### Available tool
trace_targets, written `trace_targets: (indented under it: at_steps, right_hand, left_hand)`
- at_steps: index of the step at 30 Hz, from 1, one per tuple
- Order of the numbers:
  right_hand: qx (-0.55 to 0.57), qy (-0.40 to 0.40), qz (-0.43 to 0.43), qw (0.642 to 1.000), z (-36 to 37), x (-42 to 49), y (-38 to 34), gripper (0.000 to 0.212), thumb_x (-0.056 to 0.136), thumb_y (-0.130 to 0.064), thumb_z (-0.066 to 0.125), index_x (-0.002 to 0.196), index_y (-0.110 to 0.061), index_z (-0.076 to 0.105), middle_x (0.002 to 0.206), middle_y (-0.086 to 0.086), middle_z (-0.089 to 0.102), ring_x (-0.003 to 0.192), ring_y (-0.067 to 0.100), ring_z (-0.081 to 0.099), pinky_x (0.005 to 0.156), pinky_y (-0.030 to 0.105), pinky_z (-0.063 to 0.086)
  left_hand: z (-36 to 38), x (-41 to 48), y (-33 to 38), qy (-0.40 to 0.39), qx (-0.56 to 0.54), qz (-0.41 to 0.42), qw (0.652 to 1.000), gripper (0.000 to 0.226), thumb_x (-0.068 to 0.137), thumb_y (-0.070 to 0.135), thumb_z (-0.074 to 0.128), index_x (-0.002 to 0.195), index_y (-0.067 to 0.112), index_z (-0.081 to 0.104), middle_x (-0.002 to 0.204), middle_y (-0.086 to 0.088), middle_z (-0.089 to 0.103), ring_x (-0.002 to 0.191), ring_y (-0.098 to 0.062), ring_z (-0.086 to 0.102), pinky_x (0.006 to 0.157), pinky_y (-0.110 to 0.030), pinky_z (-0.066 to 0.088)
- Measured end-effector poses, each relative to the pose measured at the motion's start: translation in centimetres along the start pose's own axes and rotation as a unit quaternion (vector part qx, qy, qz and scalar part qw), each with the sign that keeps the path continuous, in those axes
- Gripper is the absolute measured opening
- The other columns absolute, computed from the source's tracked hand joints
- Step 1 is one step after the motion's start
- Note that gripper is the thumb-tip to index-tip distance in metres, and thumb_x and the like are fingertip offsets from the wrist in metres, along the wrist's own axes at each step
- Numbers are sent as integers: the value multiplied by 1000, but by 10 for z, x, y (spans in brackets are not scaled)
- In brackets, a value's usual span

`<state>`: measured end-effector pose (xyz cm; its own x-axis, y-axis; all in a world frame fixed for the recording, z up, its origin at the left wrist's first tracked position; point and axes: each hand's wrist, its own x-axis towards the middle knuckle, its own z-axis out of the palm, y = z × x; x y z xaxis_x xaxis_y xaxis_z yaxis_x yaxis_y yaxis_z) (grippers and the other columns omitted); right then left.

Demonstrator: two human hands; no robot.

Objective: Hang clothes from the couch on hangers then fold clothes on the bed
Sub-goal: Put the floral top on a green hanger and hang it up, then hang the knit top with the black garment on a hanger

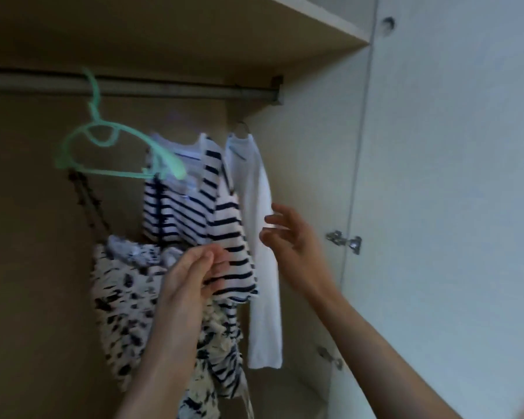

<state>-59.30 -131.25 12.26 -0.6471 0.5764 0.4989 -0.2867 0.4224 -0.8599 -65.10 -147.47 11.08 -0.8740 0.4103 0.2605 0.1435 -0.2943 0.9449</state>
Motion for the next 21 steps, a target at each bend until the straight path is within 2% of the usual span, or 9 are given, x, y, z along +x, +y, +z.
trace_targets:
  at_steps: [3, 5, 7, 8, 11, 15, 17, 18, 21]
  right_hand:
    - [-20, 59, 14, 998, -55, -28, -3, 46, 92, -11, 66, 136, -19, 56, 97, 4, 67, 90, 17, 68, 83, 21, 54]
    - [-25, 101, 28, 994, -95, -50, -5, 41, 95, -7, 64, 134, -20, 57, 101, 14, 64, 88, 17, 66, 79, 16, 51]
    - [-34, 145, 42, 988, -136, -72, -9, 40, 96, -10, 63, 133, -22, 57, 108, 2, 68, 95, 10, 68, 80, 14, 48]
    - [-38, 167, 49, 984, -155, -83, -9, 39, 96, -10, 63, 132, -23, 57, 110, -3, 68, 96, 8, 68, 79, 13, 48]
    - [-36, 244, 61, 967, -213, -122, -10, 36, 95, -9, 63, 128, -24, 59, 112, -2, 68, 94, 8, 68, 76, 12, 49]
    - [-52, 318, 71, 944, -277, -173, -7, 35, 94, -11, 65, 123, -30, 60, 108, -4, 69, 92, 6, 68, 75, 14, 49]
    - [-60, 343, 75, 934, -316, -198, -9, 35, 94, -11, 65, 122, -32, 60, 109, -5, 68, 92, 5, 67, 76, 13, 49]
    - [-63, 354, 73, 930, -338, -210, -11, 35, 94, -10, 65, 121, -33, 60, 109, -4, 68, 91, 5, 67, 76, 14, 49]
    - [-82, 376, 63, 921, -413, -243, -18, 36, 94, -9, 65, 122, -31, 60, 108, -3, 68, 91, 4, 66, 76, 13, 48]
  left_hand:
    - [45, -11, -14, -66, -17, -5, 998, 25, 105, 16, 47, 99, 17, 71, 103, -4, 76, 107, -24, 70, 93, -40, 52]
    - [79, -24, -21, -111, -38, -18, 993, 15, 99, 21, 56, 98, 17, 70, 104, -6, 76, 108, -25, 70, 90, -39, 51]
    - [114, -42, -26, -153, -50, -32, 986, 22, 90, 29, 57, 101, 14, 69, 106, -8, 76, 106, -23, 70, 92, -39, 52]
    - [131, -50, -30, -171, -45, -35, 984, 20, 93, 27, 58, 102, 13, 69, 107, -8, 76, 106, -23, 71, 94, -41, 52]
    - [187, -85, -36, -234, -37, -50, 970, 26, 106, 18, 43, 105, 13, 69, 107, -6, 76, 105, -19, 71, 97, -41, 52]
    - [253, -136, -48, -288, -40, -73, 954, 25, 106, 21, 45, 106, 15, 70, 106, -3, 77, 104, -17, 72, 95, -38, 51]
    - [291, -169, -55, -311, -45, -78, 946, 19, 99, 28, 57, 104, 14, 70, 104, -3, 77, 103, -19, 72, 92, -38, 52]
    - [312, -187, -54, -324, -45, -80, 942, 24, 91, 33, 60, 102, 14, 70, 102, -3, 77, 102, -18, 72, 89, -37, 51]
    - [377, -243, -55, -342, -66, -92, 933, 38, 79, 40, 55, 100, 13, 70, 100, -3, 78, 99, -18, 73, 86, -36, 51]
